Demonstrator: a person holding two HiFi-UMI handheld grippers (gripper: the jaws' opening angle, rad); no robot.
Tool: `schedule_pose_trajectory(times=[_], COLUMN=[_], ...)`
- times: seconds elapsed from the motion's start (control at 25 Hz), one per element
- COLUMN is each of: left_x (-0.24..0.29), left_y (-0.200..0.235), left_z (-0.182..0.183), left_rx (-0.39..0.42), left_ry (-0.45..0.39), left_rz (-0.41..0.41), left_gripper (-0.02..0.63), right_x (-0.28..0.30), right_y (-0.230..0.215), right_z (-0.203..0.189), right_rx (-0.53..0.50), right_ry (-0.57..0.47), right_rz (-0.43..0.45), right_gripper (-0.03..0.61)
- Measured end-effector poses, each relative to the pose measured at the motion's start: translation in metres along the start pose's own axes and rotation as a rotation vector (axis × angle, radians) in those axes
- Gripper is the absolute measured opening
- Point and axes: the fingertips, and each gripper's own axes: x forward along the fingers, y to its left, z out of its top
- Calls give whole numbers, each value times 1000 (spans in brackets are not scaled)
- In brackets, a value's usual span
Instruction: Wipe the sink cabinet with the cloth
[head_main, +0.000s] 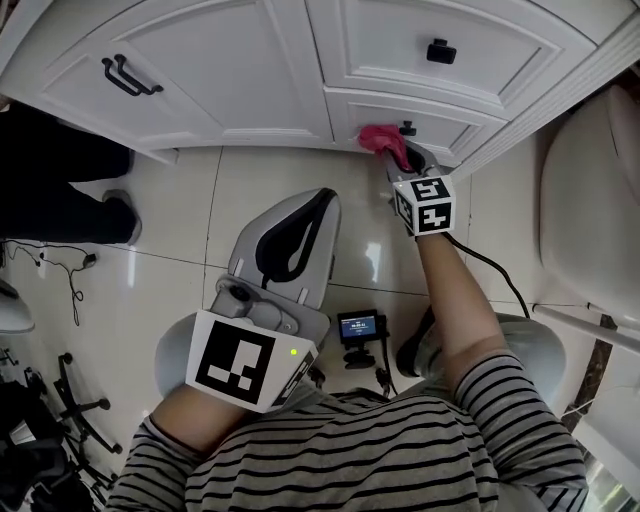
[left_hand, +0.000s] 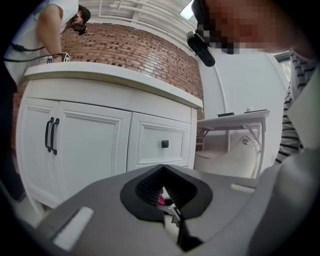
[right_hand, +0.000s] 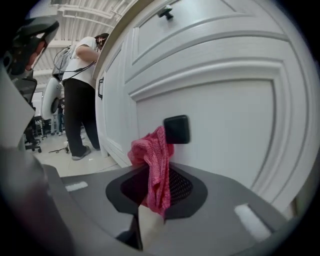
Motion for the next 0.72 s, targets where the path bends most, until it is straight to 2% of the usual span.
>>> schedule_pose_trajectory(times=[0.16,0.48,0.6,0.72], left_x=[4,2,0,-4], left_y=[-6,-19,-23,-30], left_z=[3,10,13,16], left_rx=[-15,17,41,82], left_ry=[-6,-14,-25,-37], left_rz=[-13,-17,-13,-6], left_gripper=[2,2,2,2], right_x=[-37,-120,-155,-191], right_y=[-52,-147,-172,-174], right_z=[-15,-37,-23,30], right_rx=[52,180,227,200], right_ry=[15,62,43,-21], right_rz=[-109,-355,-446,-445], right_gripper=[64,71,69,69])
